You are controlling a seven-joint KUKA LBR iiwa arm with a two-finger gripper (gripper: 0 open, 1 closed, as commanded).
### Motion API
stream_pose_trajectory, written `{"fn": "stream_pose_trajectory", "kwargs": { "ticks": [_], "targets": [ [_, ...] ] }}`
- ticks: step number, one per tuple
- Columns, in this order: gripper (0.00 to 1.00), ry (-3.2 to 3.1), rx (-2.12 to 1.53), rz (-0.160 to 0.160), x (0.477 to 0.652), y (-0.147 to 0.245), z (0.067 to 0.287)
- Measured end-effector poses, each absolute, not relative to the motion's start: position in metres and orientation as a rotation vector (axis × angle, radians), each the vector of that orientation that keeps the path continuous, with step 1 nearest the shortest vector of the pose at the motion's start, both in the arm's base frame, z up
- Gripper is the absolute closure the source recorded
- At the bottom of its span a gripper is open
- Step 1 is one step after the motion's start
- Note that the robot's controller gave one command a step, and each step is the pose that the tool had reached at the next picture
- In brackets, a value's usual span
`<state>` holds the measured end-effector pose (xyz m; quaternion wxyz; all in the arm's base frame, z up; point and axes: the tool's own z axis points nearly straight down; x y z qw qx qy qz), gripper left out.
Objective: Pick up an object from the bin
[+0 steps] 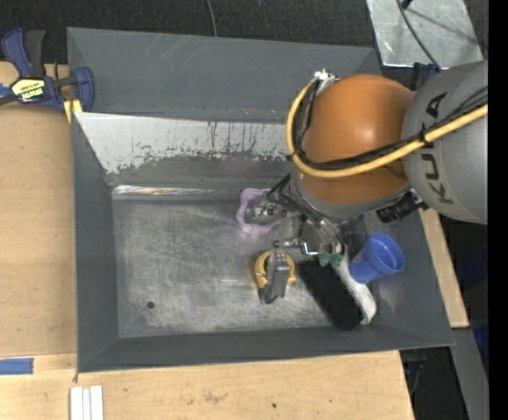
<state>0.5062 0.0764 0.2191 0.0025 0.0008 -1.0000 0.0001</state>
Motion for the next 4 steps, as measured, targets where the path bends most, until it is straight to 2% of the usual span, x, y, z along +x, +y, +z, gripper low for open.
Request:
{"fn": "stream_pose_trajectory", "kwargs": {
  "ticks": [1, 2, 3, 4],
  "targets": [
    [1.00, -3.144, -0.002, -0.001, 0.508, 0.076, 0.223],
    [1.00, -3.144, -0.003, -0.001, 0.508, 0.076, 0.223],
    [1.00, -3.148, 0.162, -0.002, 0.507, 0.070, 0.205],
    [1.00, -3.083, 0.608, 0.000, 0.492, 0.062, 0.166]
  ]
}}
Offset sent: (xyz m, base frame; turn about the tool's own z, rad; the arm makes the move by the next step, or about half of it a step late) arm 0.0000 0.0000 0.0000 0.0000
